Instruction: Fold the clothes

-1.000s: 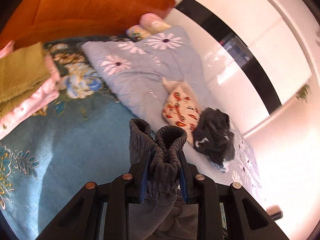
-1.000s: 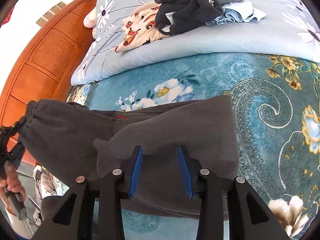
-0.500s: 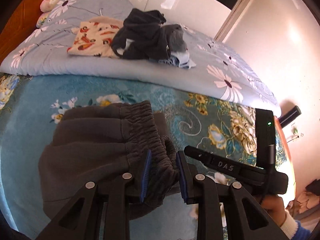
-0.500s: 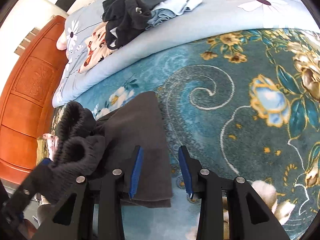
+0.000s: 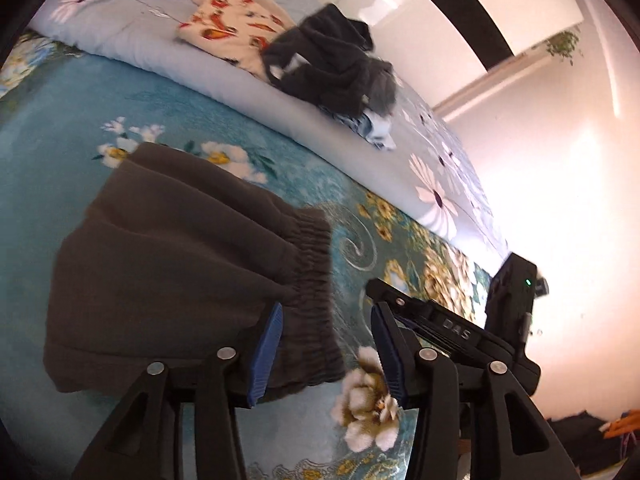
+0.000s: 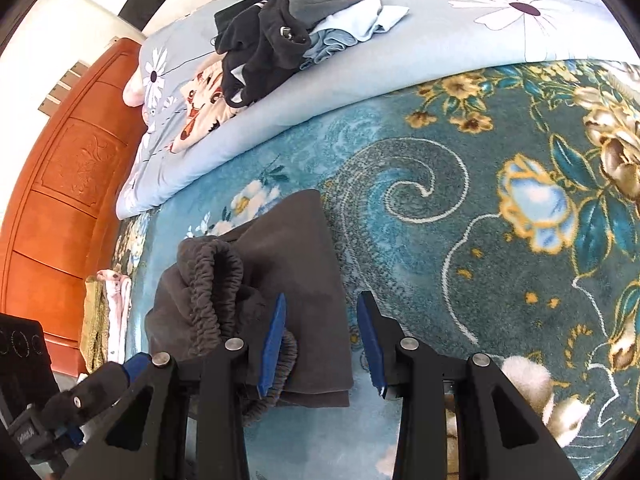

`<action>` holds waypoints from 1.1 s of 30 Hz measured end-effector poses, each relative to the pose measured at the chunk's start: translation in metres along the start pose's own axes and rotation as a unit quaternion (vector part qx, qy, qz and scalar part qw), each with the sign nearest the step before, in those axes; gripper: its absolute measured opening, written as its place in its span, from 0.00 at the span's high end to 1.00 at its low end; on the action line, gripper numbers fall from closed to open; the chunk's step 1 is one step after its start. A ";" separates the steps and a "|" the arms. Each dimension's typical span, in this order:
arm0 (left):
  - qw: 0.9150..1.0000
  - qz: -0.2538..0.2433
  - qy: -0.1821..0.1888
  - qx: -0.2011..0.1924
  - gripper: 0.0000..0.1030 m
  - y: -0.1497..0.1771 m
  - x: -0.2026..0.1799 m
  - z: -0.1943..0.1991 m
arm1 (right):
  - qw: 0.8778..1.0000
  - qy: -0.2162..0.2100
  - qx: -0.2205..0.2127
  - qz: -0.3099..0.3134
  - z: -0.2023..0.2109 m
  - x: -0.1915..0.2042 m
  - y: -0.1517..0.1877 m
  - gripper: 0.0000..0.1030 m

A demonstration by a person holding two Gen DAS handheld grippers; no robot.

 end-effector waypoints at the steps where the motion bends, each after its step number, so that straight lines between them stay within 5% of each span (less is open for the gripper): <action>1: 1.000 0.011 -0.027 -0.004 0.48 -0.002 0.014 0.002 | 1.000 -0.007 0.001 0.003 -0.001 0.005 -0.001 0.63; 5: 0.994 0.045 -0.103 0.001 0.48 0.007 0.063 0.002 | 0.999 -0.038 0.019 0.019 -0.009 0.028 0.004 0.63; 12: 0.989 0.048 -0.134 0.044 0.48 0.024 0.079 -0.013 | 0.997 -0.050 0.053 0.041 -0.032 0.054 0.016 0.63; 24: 0.989 0.121 -0.084 0.028 0.48 0.027 0.096 -0.005 | 0.993 -0.072 0.086 -0.029 -0.029 0.032 0.030 0.54; 28: 0.989 0.124 -0.082 0.025 0.48 0.025 0.097 -0.006 | 0.989 -0.103 0.098 -0.037 -0.026 0.038 0.039 0.54; 33: 0.989 0.118 -0.082 0.021 0.48 0.023 0.095 -0.003 | 0.989 -0.090 0.112 -0.036 -0.041 0.042 0.041 0.54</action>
Point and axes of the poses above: each gripper's, at about its wrist camera, not at the fingertips, and z roughly against the way its jaws point, x to its left, y to its underside, the point moved 7 cm from there along -z, roughly the way its jaws point, and after that the axes turned 4 degrees about -z, right-handed, at the moved point
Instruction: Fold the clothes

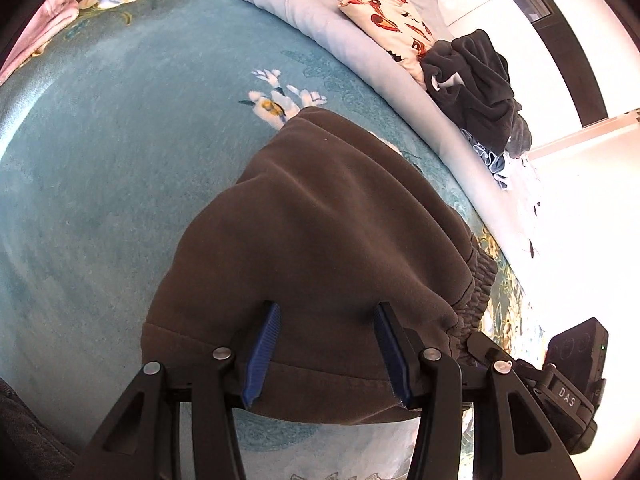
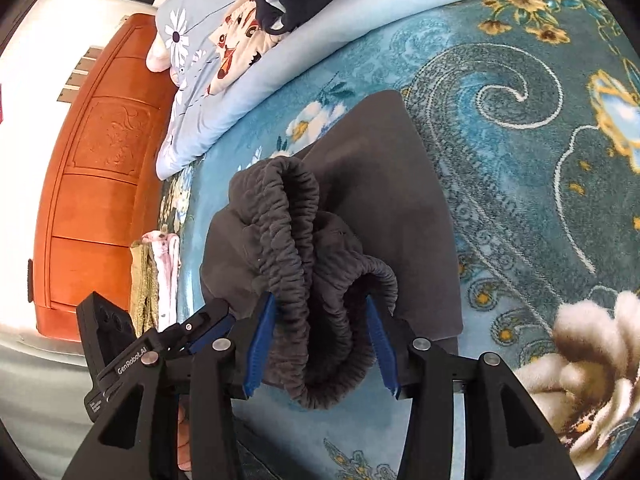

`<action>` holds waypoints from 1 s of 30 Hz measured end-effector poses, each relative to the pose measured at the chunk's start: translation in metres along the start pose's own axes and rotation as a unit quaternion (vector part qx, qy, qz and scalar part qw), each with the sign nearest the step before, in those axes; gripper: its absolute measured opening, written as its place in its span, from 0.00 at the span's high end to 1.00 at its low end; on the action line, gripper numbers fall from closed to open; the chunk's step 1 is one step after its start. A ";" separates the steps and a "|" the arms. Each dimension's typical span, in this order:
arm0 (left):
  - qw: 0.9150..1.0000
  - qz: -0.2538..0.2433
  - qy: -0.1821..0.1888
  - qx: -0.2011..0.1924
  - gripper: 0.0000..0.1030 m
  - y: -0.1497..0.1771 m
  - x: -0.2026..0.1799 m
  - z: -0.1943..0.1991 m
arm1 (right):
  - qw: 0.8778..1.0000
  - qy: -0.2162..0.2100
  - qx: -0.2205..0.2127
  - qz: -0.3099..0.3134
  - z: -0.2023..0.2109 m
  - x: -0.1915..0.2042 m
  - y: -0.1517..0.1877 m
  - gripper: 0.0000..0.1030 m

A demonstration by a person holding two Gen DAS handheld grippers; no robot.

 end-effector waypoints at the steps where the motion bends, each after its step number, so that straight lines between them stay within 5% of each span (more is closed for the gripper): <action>1: 1.000 0.002 0.004 -0.002 0.48 0.000 0.000 0.001 | 1.000 -0.004 -0.004 -0.003 -0.003 0.002 -0.003 0.54; 5: 1.000 0.004 0.020 -0.013 0.48 -0.002 -0.002 0.005 | 0.999 -0.014 -0.018 -0.029 -0.012 0.008 -0.015 0.52; 8: 0.999 -0.003 0.035 -0.025 0.48 -0.004 -0.006 0.011 | 0.999 -0.008 -0.031 -0.013 -0.008 0.020 -0.019 0.71; 13: 0.996 -0.037 0.070 -0.046 0.48 -0.005 -0.024 0.021 | 0.995 -0.051 -0.065 0.056 0.022 0.060 -0.031 0.79; 16: 0.994 -0.054 0.075 -0.052 0.48 -0.005 -0.031 0.024 | 0.992 -0.053 -0.088 0.079 0.033 0.071 -0.047 0.80; 22: 0.998 -0.006 0.061 -0.020 0.48 -0.008 -0.014 0.012 | 0.999 -0.011 -0.050 0.006 -0.006 0.007 -0.059 0.80; 25: 0.997 0.015 0.069 -0.015 0.48 -0.008 -0.009 0.010 | 0.997 -0.049 -0.047 -0.046 -0.007 -0.010 -0.057 0.78; 30: 0.992 0.017 0.109 -0.053 0.47 -0.014 -0.014 0.033 | 0.998 -0.003 -0.054 0.025 0.022 0.002 -0.054 0.69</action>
Point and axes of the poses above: each gripper's, at about its wrist camera, not at the fingertips, and z roughly against the way its jaws point, x to its left, y to its underside, the point moved 7 cm from there along -z, roughly the way its jaws point, and after that the axes turned 4 degrees about -z, right-handed, at the moved point
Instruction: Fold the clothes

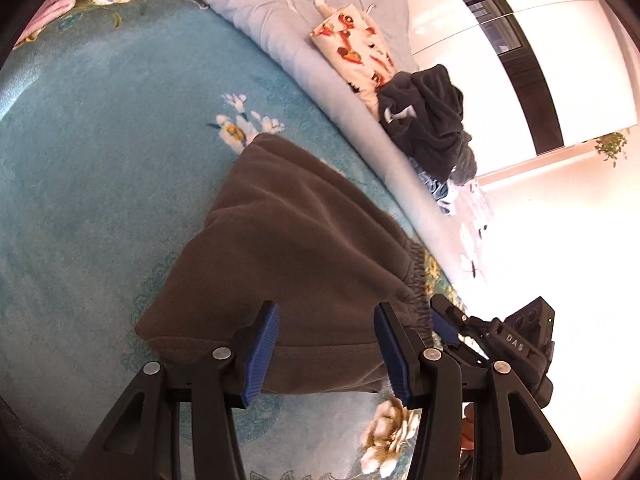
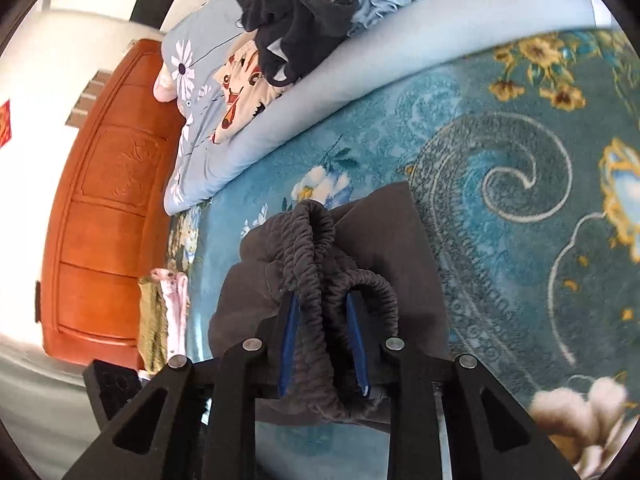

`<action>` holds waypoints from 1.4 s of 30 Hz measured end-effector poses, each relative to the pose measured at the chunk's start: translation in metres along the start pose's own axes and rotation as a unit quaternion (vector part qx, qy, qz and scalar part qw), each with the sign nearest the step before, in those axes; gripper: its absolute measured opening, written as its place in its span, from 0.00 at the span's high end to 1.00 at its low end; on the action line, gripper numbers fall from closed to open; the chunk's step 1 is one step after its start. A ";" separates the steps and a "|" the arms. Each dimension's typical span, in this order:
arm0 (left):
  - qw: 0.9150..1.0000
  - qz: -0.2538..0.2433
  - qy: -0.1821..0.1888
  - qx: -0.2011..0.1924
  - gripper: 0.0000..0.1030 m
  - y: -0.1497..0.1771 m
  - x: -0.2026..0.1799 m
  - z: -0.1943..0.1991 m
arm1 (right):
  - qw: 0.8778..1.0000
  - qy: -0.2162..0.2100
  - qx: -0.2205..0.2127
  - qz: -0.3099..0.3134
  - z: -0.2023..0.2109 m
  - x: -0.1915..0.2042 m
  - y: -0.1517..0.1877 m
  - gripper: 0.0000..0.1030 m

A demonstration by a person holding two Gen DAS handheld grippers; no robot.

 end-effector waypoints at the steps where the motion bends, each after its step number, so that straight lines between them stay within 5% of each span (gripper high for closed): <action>1: 1.000 -0.002 0.002 -0.007 0.39 -0.003 -0.001 0.005 | 1.000 0.009 -0.007 0.015 0.008 0.000 0.001 0.56; 2: 1.000 -0.002 -0.008 -0.011 0.31 -0.007 0.001 0.008 | 0.999 0.018 -0.013 0.029 0.015 0.001 0.003 0.43; 4: 0.999 -0.001 -0.043 -0.020 0.26 -0.017 0.011 0.012 | 0.999 0.007 -0.010 0.036 0.019 -0.002 0.010 0.33; 8: 0.992 0.010 -0.127 0.004 0.21 -0.035 0.042 -0.001 | 1.000 -0.002 0.015 0.018 0.003 -0.016 0.025 0.33; 13: 0.983 0.006 -0.174 0.059 0.21 -0.042 0.070 -0.038 | 0.999 -0.022 0.019 -0.020 -0.020 -0.025 0.026 0.30; 15: 0.984 0.013 -0.169 0.063 0.19 -0.041 0.077 -0.043 | 0.999 -0.021 0.017 -0.026 -0.025 -0.031 0.023 0.22; 23: 0.995 0.046 -0.081 0.043 0.18 -0.045 0.068 -0.035 | 0.997 -0.062 0.007 -0.043 -0.027 -0.035 0.025 0.20; 29: 0.989 0.023 -0.116 0.092 0.15 -0.034 0.069 -0.057 | 0.996 -0.071 0.011 -0.048 -0.033 -0.032 0.022 0.19; 37: 0.988 0.000 -0.129 0.086 0.15 -0.034 0.065 -0.055 | 0.998 0.002 -0.058 0.024 0.002 -0.008 0.005 0.19; 42: 0.986 -0.021 -0.137 0.088 0.15 -0.032 0.061 -0.054 | 0.999 -0.036 -0.024 0.030 -0.012 0.011 0.008 0.19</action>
Point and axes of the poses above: each gripper's, at about its wrist camera, not at the fingertips, and z roughly against the way its jaws point, x to its left, y to its underside, the point moved 7 cm from there along -z, roughly the way its jaws point, and after that the axes turned 4 degrees about -z, right-handed, at the moved point
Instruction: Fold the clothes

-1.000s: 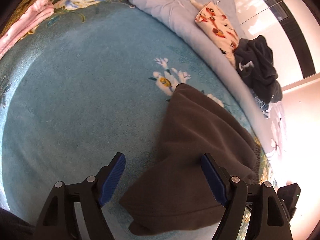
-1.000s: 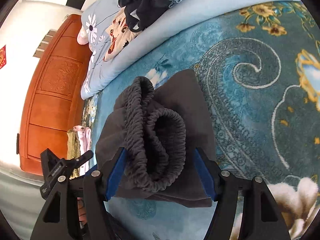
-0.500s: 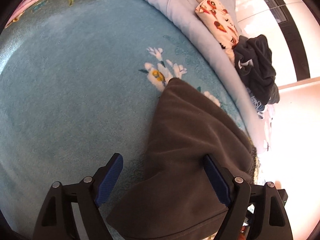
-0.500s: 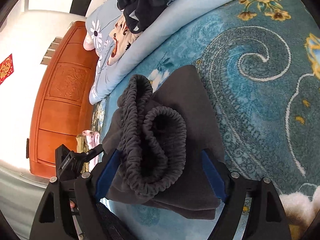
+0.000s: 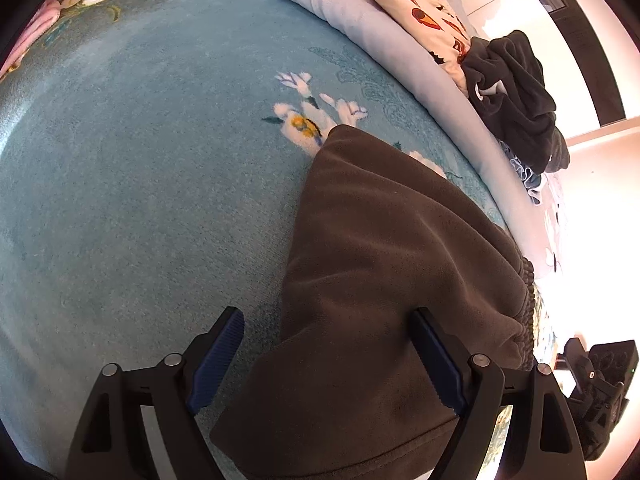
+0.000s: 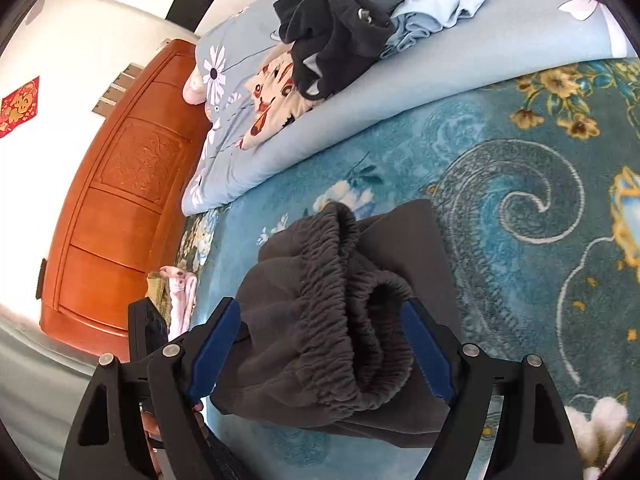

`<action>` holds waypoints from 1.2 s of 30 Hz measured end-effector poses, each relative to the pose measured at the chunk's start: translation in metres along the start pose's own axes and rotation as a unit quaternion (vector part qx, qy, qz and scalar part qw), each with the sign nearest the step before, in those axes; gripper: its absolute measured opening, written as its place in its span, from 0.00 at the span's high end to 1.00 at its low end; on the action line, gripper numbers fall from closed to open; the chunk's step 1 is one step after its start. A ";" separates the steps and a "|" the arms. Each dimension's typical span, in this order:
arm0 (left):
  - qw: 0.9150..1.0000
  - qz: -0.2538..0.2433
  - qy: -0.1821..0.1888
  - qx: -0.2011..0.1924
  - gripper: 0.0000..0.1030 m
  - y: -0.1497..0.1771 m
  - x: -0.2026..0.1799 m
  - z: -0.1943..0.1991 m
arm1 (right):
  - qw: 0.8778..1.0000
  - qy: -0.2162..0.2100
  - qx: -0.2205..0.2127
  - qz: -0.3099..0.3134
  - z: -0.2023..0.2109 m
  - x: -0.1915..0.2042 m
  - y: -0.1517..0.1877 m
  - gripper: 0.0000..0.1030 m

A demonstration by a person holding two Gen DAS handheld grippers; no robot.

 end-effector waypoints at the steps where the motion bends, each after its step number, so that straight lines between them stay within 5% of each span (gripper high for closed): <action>1: 1.000 -0.003 -0.002 -0.001 0.15 0.001 0.000 0.001 | 1.000 0.001 0.010 0.000 -0.007 0.002 0.002 0.20; 4: 1.000 0.001 -0.002 -0.002 0.15 0.002 0.002 0.003 | 1.000 0.011 0.026 -0.013 -0.023 0.002 0.007 0.29; 7: 1.000 0.006 0.003 -0.004 0.15 0.002 0.002 0.005 | 0.999 0.039 0.019 -0.026 -0.027 -0.002 0.003 0.56; 11: 1.000 0.003 0.018 -0.020 0.16 -0.001 -0.002 0.013 | 0.999 0.006 0.020 -0.026 -0.015 0.009 0.003 0.75; 15: 0.999 0.002 0.038 -0.025 0.16 -0.002 -0.005 0.014 | 1.000 -0.006 0.005 0.009 0.016 0.017 0.014 0.79; 18: 1.000 -0.009 0.027 -0.001 0.15 0.000 -0.010 0.003 | 0.999 0.034 0.027 -0.008 0.009 -0.013 0.024 0.79; 21: 1.000 -0.019 0.018 0.005 0.15 0.001 -0.011 0.000 | 0.998 0.056 0.023 -0.026 0.003 -0.029 0.027 0.64; 23: 1.000 -0.008 0.024 0.008 0.14 0.002 -0.009 -0.002 | 0.997 0.077 0.009 -0.019 0.005 -0.033 0.024 0.39; 25: 0.999 0.001 0.031 0.011 0.14 0.002 -0.008 -0.004 | 0.996 0.086 0.018 0.001 0.002 -0.037 0.023 0.32; 32: 0.998 0.033 0.056 0.023 0.15 0.004 -0.002 -0.009 | 0.994 -0.020 0.021 -0.104 -0.017 -0.076 0.022 0.13; 36: 0.996 0.052 0.061 0.025 0.15 0.005 0.001 -0.010 | 0.991 -0.037 0.009 -0.127 -0.021 -0.075 0.021 0.12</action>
Point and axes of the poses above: each gripper's, at about its wrist camera, not at the fingertips, and z roughly against the way its jaws point, x to its left, y to its underside, the point moved 7 cm from there along -z, roughly the way its jaws point, and after that the axes turned 4 degrees about -z, right-handed, at the moved point
